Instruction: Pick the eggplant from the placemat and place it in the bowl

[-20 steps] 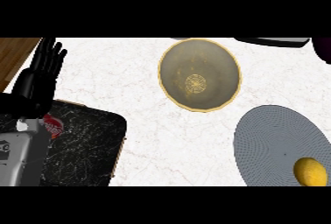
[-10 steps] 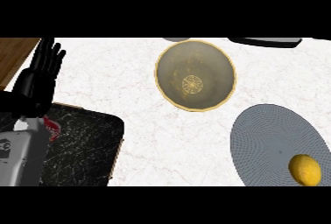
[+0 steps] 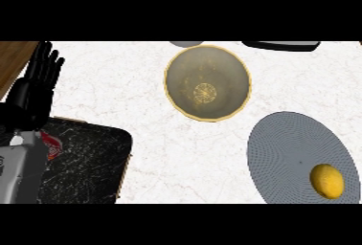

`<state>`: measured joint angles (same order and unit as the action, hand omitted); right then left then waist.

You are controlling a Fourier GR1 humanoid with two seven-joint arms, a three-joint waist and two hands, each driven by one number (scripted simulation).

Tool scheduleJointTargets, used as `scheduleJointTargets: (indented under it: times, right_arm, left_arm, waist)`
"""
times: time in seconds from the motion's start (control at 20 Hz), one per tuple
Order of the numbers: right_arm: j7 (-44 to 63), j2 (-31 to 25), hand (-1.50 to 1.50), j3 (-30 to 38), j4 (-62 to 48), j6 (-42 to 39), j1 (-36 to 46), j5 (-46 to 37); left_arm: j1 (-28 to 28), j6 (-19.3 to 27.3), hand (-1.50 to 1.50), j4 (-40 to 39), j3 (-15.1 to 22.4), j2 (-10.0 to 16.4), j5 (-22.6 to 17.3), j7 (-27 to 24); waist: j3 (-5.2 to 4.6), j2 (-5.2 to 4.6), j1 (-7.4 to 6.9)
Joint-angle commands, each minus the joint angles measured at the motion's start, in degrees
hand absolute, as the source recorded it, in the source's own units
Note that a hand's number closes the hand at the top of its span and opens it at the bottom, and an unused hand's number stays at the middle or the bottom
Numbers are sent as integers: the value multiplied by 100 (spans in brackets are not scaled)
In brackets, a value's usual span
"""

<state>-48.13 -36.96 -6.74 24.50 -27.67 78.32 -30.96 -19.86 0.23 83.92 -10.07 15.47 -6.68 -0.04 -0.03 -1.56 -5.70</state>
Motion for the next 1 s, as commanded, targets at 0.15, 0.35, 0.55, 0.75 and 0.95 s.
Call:
scheduleJointTargets:
  times: [0.15,0.35,0.55,0.75,0.95]
  right_arm:
    - [-426,817,150,-523,-206,-1093,375,-37]
    - [-209,1183,150,-763,-307,-1039,433,-61]
    - [-132,1819,150,-1043,-84,-567,-20,-127]
    - [-162,2029,150,-1217,-367,481,-300,-464]
    - [682,2601,150,-1211,-861,870,-275,-587]
  left_arm:
    - [-14,38,0,-16,-78,58,24,-38]
    - [467,-10,0,63,-1,-66,80,-276]
    - [282,11,0,55,-276,203,-40,36]
    - [325,77,0,174,-205,43,-26,-49]
    - [198,36,0,93,-284,131,-92,61]
  waist:
    - [-1,37,142]
    - [-2,56,128]
    - [4,125,398]
    - [4,90,368]
    - [2,83,364]
